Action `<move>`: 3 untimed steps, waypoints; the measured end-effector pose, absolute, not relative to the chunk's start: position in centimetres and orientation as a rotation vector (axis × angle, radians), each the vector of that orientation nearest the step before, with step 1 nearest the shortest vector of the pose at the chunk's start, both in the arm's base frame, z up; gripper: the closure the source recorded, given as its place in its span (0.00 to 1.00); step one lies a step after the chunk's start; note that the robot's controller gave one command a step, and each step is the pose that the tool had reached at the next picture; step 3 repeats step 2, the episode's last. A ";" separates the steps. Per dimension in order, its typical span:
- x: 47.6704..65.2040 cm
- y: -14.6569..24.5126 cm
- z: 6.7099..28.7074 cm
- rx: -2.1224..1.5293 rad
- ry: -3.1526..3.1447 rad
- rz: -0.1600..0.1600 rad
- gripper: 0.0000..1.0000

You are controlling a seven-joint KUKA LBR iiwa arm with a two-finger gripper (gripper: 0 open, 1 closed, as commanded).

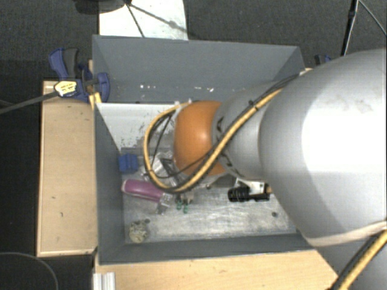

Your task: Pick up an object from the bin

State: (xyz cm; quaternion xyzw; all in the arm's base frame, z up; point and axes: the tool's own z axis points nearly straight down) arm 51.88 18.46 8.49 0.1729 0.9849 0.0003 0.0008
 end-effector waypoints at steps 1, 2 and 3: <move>58.4 19.1 14.5 0.686 3.061 0.005 1.00; 59.2 17.3 22.7 0.689 3.057 0.006 1.00; 59.2 17.3 22.7 0.689 3.057 0.006 1.00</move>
Offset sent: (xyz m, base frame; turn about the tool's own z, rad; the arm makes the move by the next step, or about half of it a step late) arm 0.0631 0.0058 0.0576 0.0955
